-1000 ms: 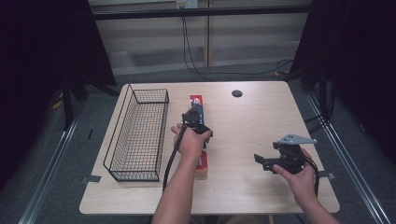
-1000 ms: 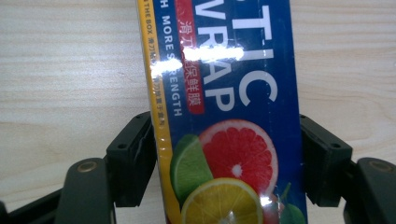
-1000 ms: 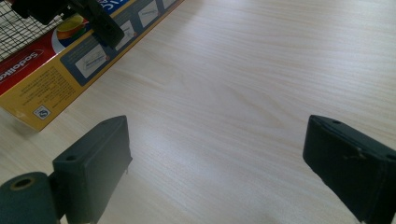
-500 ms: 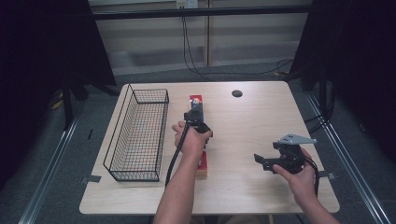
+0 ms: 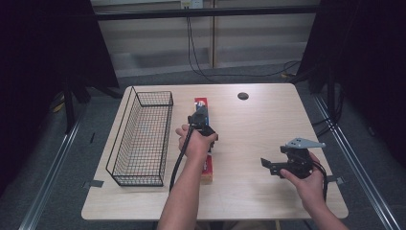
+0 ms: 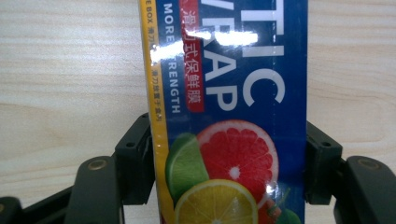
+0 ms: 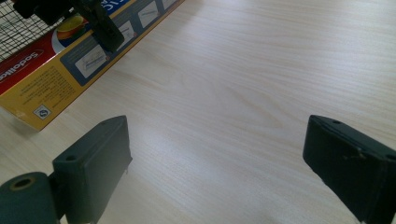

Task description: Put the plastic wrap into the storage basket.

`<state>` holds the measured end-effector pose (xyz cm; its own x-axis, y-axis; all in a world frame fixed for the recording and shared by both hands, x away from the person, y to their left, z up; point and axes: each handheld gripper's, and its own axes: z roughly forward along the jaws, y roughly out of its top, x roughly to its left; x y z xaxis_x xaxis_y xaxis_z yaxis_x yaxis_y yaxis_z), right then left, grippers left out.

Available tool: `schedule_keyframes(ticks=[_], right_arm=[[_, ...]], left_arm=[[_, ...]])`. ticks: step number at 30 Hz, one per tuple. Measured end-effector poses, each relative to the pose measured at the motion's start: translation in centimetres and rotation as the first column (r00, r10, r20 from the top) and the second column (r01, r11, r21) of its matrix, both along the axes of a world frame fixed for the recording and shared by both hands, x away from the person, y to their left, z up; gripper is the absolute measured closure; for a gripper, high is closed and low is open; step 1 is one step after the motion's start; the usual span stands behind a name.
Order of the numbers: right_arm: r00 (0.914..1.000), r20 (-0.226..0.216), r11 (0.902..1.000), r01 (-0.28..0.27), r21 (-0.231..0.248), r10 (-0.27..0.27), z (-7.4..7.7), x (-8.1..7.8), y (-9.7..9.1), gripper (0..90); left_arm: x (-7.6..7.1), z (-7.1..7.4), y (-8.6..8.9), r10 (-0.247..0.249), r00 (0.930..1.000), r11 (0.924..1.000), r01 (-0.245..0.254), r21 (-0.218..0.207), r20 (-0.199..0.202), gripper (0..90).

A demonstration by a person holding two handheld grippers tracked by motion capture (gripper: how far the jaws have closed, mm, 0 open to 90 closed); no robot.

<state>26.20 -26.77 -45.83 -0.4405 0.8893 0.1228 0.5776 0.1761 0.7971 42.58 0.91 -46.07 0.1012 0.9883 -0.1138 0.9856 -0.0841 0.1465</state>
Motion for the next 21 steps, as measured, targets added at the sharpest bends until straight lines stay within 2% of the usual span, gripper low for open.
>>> schedule_keyframes(ticks=[4,8,11,13,19,20,21], right_arm=[[1.0,0.001,1.0,-0.002,0.0,0.002,0.0,0.0,0.0,7.6],[1.0,0.0,1.0,-0.003,0.0,0.003,0.0,0.0,0.0,7.6],[1.0,-0.001,1.0,0.001,0.002,-0.001,0.0,0.0,0.0,7.6],[1.0,0.0,1.0,0.002,0.005,-0.002,0.1,0.0,-0.1,7.6],[1.0,0.003,1.0,0.002,0.006,-0.002,0.0,0.1,-0.1,7.6],[1.0,0.003,1.0,0.002,0.007,-0.002,0.0,0.1,-0.1,7.6],[1.0,0.003,1.0,0.001,0.006,-0.001,0.0,0.1,-0.1,7.6]], left_arm=[[0.2,-0.1,0.2,0.005,0.9998,0.9999,-0.005,-0.015,-0.02,34.2],[0.1,0.0,0.1,0.006,0.9998,1.0,-0.006,-0.006,-0.018,35.9],[0.0,0.3,0.0,0.014,0.9999,0.9999,-0.014,0.005,0.002,39.9],[0.0,0.3,0.3,0.021,0.9997,0.9997,-0.021,-0.009,0.011,40.6],[-0.1,0.6,0.9,0.024,0.9997,0.9989,-0.024,-0.041,-0.003,41.2],[-0.1,0.9,1.0,0.032,0.9995,0.9973,-0.032,-0.066,0.0,41.3],[-0.1,1.2,1.1,0.025,0.9997,0.9976,-0.026,-0.065,-0.004,41.4]])
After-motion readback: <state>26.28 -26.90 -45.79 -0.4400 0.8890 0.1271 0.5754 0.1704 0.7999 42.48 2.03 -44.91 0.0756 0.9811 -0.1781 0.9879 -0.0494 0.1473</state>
